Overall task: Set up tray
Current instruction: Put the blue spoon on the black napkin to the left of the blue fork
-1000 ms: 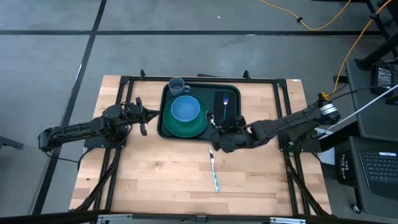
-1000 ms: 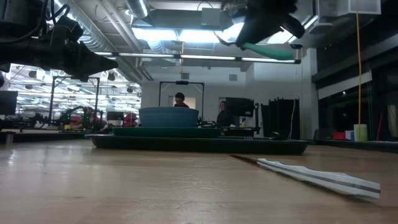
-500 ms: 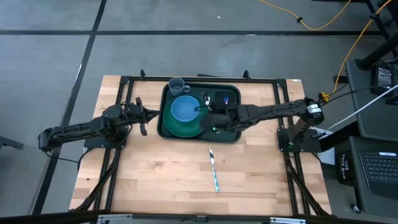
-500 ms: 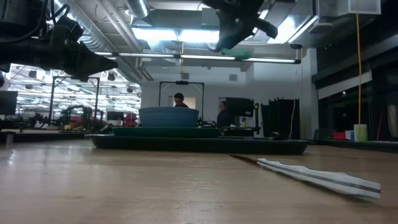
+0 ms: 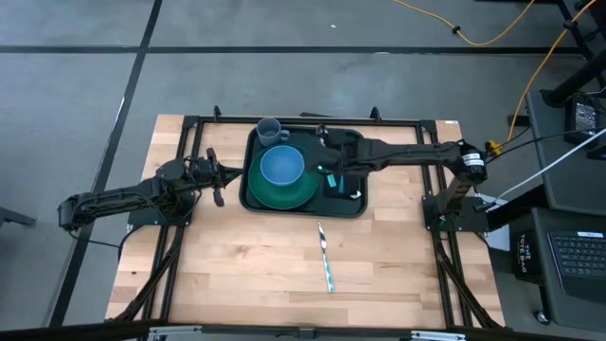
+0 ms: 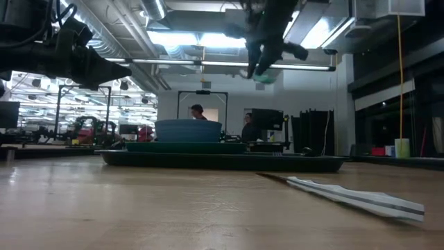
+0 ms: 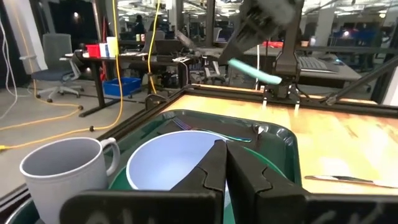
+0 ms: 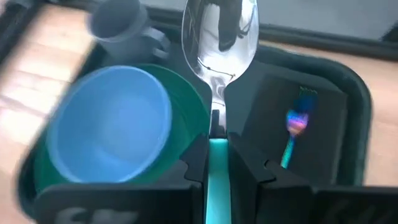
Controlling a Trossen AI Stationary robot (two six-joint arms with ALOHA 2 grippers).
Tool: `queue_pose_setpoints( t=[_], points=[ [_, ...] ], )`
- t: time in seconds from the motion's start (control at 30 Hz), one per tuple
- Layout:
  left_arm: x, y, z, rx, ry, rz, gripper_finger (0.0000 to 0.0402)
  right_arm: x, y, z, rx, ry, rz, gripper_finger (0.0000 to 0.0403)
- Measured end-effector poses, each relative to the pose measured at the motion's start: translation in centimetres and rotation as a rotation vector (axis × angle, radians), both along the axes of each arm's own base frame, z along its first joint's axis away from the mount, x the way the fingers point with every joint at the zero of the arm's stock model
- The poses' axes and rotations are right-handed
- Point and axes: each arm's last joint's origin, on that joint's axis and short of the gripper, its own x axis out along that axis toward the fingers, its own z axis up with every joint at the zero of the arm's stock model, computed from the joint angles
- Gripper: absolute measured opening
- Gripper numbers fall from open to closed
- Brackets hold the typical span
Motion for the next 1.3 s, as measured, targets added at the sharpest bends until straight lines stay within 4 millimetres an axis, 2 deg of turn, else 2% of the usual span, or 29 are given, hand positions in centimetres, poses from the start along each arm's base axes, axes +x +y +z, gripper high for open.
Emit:
queue_pose_setpoints(
  t=[0.47,0.77,1.3],
  points=[
    [0.0,0.0,0.0,0.018,0.007,0.0,0.0004,1.3,-4.8,-6.2,0.243,0.149,-0.13,0.0041],
    [0.0,0.0,0.0,0.017,0.007,0.0,0.0004,1.1,-7.4,-8.1,0.316,0.155,-0.242,0.0042],
    [0.0,0.0,0.0,0.017,0.007,0.0,0.0004,1.5,-9.6,-12.1,0.364,0.224,-0.305,0.0042]
  ],
)
